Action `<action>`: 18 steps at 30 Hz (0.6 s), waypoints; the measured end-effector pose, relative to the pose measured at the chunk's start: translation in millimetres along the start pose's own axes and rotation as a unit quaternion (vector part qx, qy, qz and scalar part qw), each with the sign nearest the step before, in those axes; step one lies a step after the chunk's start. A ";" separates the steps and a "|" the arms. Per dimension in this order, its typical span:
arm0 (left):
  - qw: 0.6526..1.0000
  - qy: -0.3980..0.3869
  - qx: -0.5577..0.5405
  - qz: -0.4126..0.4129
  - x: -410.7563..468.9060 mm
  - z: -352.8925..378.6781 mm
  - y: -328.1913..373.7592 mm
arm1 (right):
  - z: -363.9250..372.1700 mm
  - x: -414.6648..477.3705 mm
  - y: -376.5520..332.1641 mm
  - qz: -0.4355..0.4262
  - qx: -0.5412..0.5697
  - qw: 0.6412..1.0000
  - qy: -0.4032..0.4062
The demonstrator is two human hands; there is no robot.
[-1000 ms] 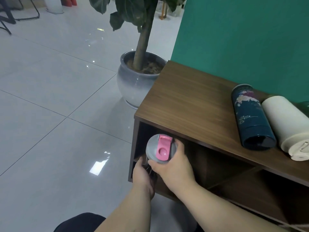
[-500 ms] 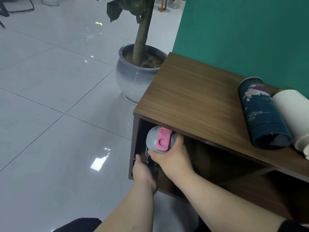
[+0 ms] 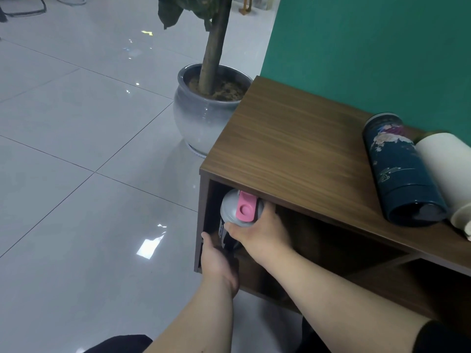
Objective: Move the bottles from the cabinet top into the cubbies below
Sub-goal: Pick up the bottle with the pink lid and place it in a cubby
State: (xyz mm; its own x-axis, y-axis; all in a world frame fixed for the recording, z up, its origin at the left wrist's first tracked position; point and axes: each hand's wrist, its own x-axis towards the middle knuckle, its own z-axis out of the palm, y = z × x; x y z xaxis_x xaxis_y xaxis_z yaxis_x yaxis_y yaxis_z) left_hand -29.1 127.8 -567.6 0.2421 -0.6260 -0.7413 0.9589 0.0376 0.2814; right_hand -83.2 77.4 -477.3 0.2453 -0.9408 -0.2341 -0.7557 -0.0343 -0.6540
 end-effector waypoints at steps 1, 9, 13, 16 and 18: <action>1.000 0.001 0.005 0.002 -0.6 0.4 0.9 | 0.1 0.5 0.3 0.003 -0.004 1.000 -0.001; 0.978 0.068 0.195 -0.015 -20.1 -5.4 -14.0 | -20.3 -29.7 25.0 -0.009 0.045 0.997 -0.055; 0.972 -0.011 0.219 -0.088 -55.4 5.7 -26.2 | -59.4 -82.7 56.1 -0.077 0.021 0.992 -0.098; 0.974 -0.051 0.195 -0.099 -70.6 21.5 -33.4 | -110.5 -118.0 52.9 -0.199 0.019 0.980 0.003; 0.972 -0.065 0.211 -0.084 -84.5 31.8 -33.7 | -149.1 -131.0 41.1 -0.268 -0.018 0.955 0.124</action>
State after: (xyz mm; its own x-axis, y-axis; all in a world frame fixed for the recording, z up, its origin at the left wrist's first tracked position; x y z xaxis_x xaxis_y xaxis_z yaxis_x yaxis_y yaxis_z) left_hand -86.6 154.7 -495.1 0.0402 -0.6903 -0.7224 0.8305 -0.3789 0.4083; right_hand -237.0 148.9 -366.2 0.4545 -0.8356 0.3086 -0.5833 -0.5410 -0.6059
